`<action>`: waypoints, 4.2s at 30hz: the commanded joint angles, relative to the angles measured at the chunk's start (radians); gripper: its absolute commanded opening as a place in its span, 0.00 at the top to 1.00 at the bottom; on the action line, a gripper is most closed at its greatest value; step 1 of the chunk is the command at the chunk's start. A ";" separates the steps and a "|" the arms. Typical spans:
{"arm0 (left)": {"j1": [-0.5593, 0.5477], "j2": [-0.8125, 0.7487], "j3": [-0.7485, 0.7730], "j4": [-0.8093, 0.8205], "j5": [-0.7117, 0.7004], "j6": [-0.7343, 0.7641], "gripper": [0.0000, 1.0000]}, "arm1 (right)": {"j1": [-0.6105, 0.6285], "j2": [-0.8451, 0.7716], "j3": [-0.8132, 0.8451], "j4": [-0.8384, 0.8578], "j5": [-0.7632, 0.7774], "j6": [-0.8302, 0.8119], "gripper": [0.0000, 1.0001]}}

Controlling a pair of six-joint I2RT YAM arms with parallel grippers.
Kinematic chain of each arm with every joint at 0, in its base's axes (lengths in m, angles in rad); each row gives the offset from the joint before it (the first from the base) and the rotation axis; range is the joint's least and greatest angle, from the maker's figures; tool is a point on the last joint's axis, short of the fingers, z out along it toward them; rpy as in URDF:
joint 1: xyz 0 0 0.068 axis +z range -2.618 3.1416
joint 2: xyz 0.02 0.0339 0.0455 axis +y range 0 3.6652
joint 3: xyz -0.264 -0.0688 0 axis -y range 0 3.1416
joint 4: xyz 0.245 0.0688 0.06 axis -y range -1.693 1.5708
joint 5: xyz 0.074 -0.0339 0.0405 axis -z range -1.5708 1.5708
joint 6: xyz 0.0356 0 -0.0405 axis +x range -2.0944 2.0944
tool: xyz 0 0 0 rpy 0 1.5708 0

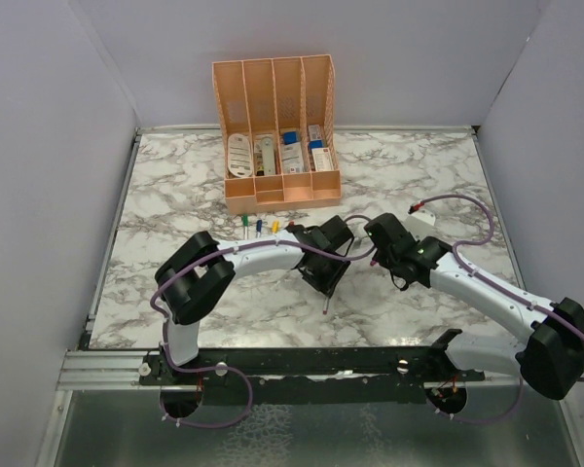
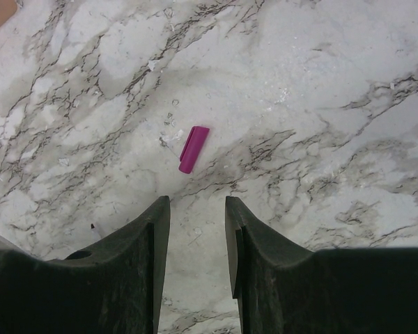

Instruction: Insert the pens into the pen caps

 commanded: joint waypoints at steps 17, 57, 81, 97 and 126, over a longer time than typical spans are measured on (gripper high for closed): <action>-0.030 0.133 -0.015 -0.005 -0.086 0.001 0.58 | -0.001 -0.028 0.004 0.001 0.050 0.019 0.63; 0.048 0.393 -0.113 -0.189 -0.614 -0.009 0.81 | -0.056 0.081 0.069 0.036 0.009 -0.074 0.63; 0.048 0.478 -0.046 -0.273 -0.612 0.040 0.86 | -0.153 0.148 0.065 0.085 -0.101 -0.142 0.63; 0.048 0.390 0.006 -0.282 -0.668 0.048 1.00 | -0.165 0.229 0.077 0.063 -0.182 -0.174 0.65; 0.050 0.058 0.093 -0.358 -0.742 0.048 1.00 | -0.165 0.425 0.161 0.072 -0.160 -0.058 0.64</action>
